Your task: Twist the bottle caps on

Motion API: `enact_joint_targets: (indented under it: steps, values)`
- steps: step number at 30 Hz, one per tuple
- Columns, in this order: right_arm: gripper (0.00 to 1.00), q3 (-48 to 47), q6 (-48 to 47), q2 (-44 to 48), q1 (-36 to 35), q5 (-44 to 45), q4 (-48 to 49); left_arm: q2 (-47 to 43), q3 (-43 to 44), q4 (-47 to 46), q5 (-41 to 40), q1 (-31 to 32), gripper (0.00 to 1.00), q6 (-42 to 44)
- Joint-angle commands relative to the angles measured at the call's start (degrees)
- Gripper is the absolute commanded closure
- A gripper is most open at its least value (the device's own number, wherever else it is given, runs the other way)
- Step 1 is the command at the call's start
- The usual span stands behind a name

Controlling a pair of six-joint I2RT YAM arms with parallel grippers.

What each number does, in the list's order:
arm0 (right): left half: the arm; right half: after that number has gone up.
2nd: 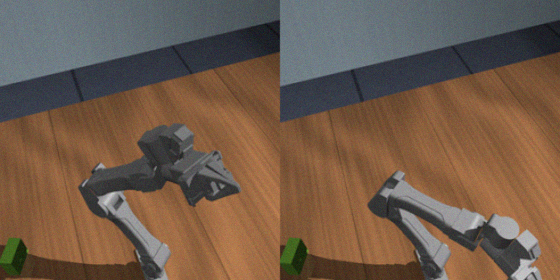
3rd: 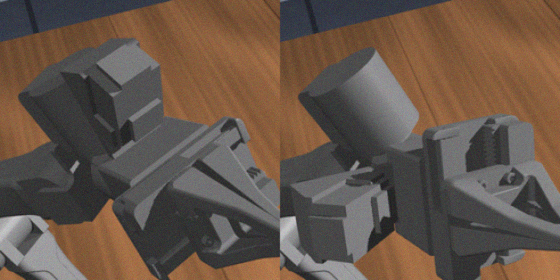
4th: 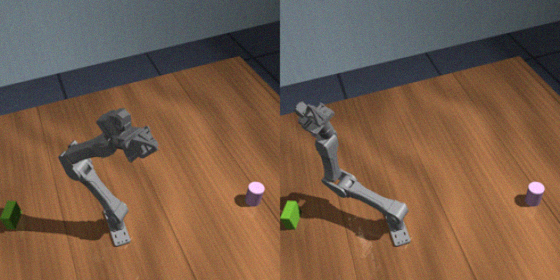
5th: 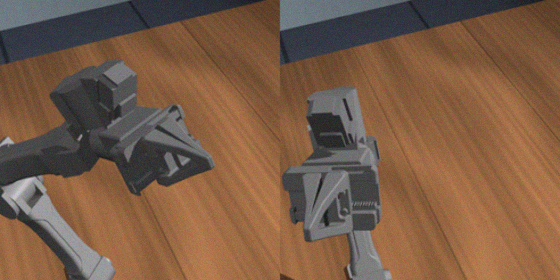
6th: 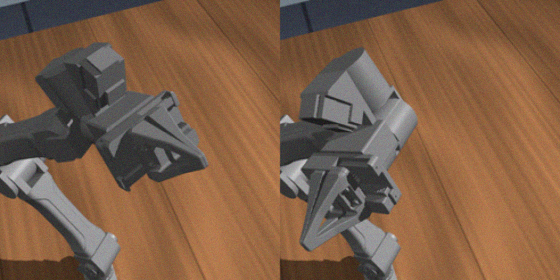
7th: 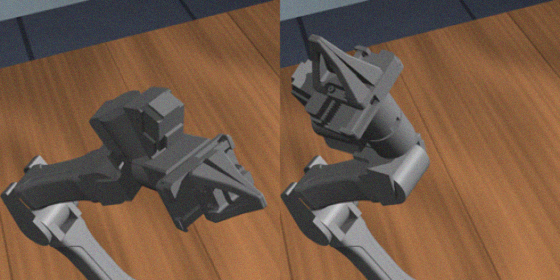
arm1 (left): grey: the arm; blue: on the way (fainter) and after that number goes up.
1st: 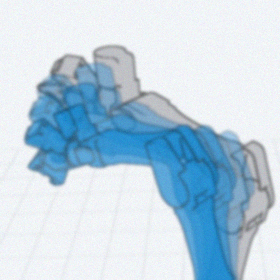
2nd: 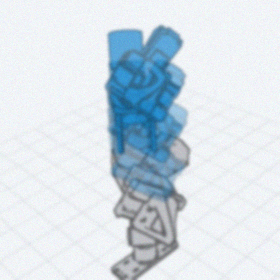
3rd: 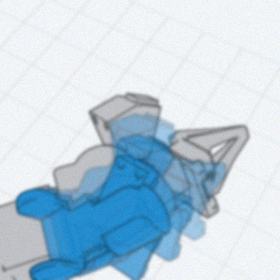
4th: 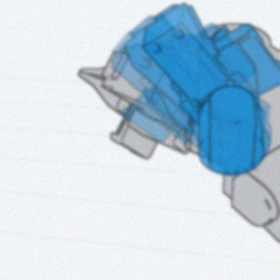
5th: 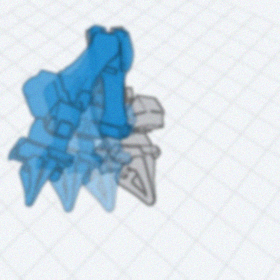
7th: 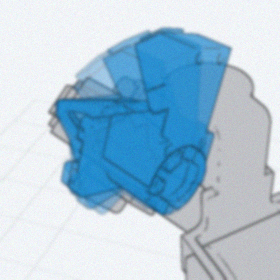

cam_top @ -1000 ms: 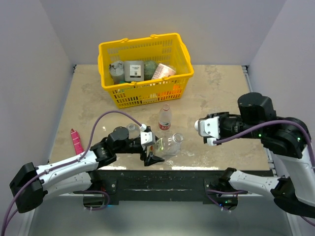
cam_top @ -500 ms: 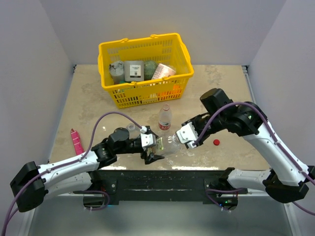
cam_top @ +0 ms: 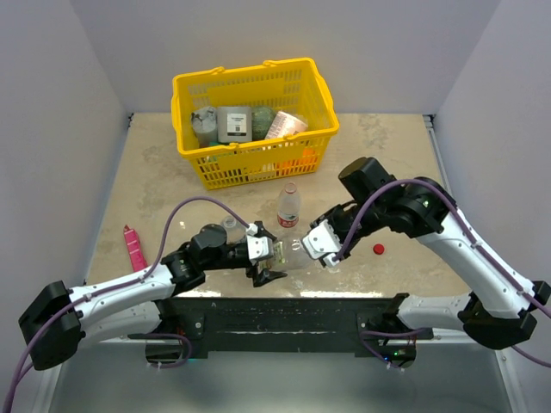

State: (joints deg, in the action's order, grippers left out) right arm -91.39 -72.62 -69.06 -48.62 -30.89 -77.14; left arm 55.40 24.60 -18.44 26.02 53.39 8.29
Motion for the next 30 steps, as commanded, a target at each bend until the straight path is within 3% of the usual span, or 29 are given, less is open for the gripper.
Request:
enact_joint_targets:
  steps: [1, 11, 17, 26, 30]
  values:
    - [0.78, -1.2, 0.7, -2.1, -2.2, 1.5, -4.5, -0.6, 0.6, -4.6, -0.8, 0.2, 1.0, 1.5]
    - [0.8, -2.0, 8.4, -5.9, -3.6, 8.5, -4.6, -1.4, -1.1, -9.8, -5.4, 0.2, 1.0, 2.6]
    - [0.81, -2.4, 22.4, -7.8, -3.6, 8.1, -4.6, -1.3, -4.5, -18.4, -10.2, 1.1, 1.0, -0.9]
    - [0.82, -0.2, 46.0, -5.6, -3.0, 5.3, 0.4, 2.5, -3.8, -22.2, -14.4, 3.0, 1.0, -3.5]
    - [0.82, 1.7, 48.0, -3.2, -1.3, 6.5, 1.6, 2.5, -3.5, -21.6, -19.2, 3.1, 1.0, -7.8]
